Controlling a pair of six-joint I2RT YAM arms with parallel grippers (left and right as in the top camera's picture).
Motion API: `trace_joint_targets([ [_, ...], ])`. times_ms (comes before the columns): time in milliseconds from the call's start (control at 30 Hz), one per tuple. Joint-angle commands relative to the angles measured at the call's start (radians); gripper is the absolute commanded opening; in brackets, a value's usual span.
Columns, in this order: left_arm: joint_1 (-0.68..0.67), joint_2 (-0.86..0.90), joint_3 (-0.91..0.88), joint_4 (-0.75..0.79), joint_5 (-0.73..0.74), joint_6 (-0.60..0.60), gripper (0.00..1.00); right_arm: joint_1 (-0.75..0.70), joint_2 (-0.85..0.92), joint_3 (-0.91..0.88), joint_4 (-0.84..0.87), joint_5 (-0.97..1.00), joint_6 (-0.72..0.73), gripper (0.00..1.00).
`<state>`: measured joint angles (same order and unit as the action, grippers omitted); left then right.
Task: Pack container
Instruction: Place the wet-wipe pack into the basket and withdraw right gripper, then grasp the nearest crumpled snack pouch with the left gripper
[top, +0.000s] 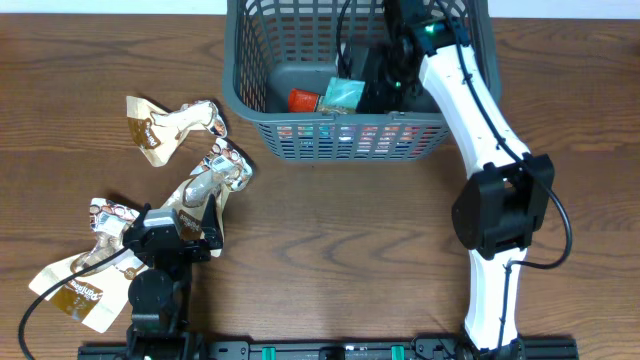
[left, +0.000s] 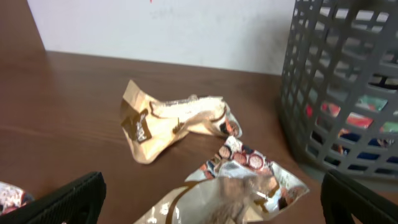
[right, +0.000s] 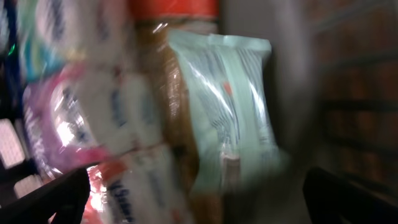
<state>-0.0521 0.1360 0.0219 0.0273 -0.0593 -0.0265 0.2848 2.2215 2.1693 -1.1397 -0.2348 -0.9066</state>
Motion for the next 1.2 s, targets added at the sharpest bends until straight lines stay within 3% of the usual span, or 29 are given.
trace_joint_targets([
  [0,0.007,0.002,0.077,-0.069,-0.035,-0.024,0.98,-0.031,-0.143,0.143,0.042,0.036,0.167,0.99],
  [233,0.066,0.14,0.394,-0.412,-0.073,-0.04,0.99,-0.257,-0.327,0.248,0.144,0.074,0.491,0.99],
  [433,0.127,0.457,0.778,-0.622,-0.056,-0.092,0.98,-0.548,-0.398,0.248,-0.004,0.069,0.771,0.99],
  [600,0.145,0.794,1.128,-0.933,-0.053,-0.083,0.98,-0.7,-0.381,0.173,-0.191,0.066,0.785,0.99],
  [800,0.146,1.157,1.48,-1.247,-0.028,-0.053,0.99,-0.742,-0.381,-0.082,-0.142,0.066,0.779,0.99],
  [1167,0.146,1.47,1.521,-1.25,0.048,-0.002,0.99,-0.722,-0.381,-0.616,0.194,0.028,0.779,0.99],
])
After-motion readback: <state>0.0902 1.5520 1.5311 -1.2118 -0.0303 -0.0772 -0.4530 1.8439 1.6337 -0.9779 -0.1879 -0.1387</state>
